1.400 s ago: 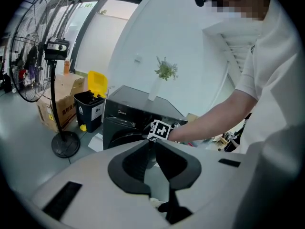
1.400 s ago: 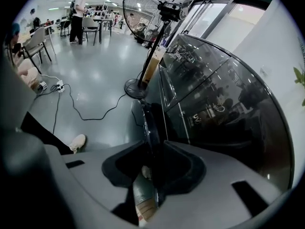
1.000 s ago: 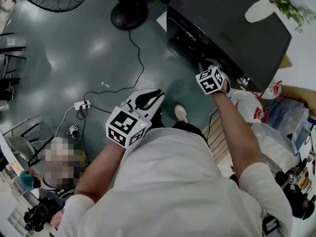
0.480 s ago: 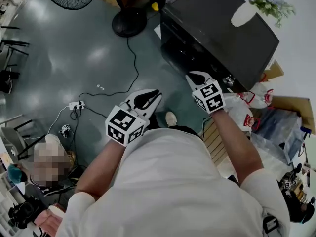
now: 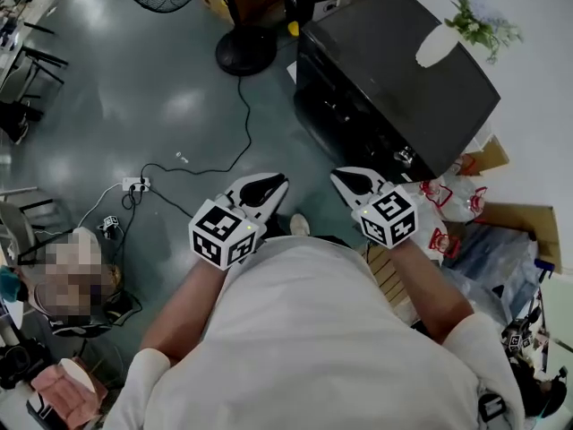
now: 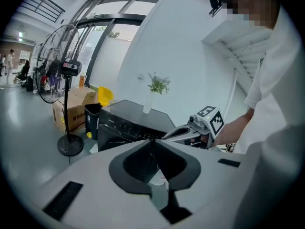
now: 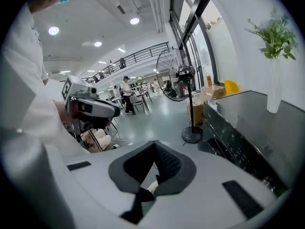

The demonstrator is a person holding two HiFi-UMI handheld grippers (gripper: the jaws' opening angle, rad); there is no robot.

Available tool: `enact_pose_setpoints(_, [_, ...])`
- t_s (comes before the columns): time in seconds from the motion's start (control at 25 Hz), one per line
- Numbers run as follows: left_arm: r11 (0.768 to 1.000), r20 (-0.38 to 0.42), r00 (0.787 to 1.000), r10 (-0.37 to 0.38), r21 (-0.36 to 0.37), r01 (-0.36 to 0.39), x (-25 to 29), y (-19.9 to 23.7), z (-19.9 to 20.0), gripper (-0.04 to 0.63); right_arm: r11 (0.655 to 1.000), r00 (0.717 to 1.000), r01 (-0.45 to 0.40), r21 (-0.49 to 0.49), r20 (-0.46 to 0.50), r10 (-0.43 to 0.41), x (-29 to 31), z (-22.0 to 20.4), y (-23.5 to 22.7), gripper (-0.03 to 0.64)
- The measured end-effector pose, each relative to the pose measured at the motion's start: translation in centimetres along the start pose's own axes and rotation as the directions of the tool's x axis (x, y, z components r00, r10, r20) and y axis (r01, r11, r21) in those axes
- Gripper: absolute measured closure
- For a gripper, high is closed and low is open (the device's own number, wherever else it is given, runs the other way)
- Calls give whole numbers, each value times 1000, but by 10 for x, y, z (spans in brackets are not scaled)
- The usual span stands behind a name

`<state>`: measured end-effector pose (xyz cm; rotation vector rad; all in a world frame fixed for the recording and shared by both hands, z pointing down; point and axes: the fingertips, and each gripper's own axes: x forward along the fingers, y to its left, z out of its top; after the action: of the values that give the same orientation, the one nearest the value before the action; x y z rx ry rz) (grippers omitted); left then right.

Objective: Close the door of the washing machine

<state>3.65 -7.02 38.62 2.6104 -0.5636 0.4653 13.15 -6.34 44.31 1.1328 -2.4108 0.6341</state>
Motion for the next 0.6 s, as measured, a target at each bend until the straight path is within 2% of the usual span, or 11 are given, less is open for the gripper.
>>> enact_pose_setpoints(0.28, [999, 17, 999, 35, -34, -35, -4, -16, -2, 561, 994, 994, -108, 3, 31, 107, -22, 7, 28, 607])
enact_pose_setpoints(0.6, [998, 19, 998, 58, -25, -58, -8, -28, -8, 568, 986, 985, -163, -19, 59, 164, -30, 13, 41, 609])
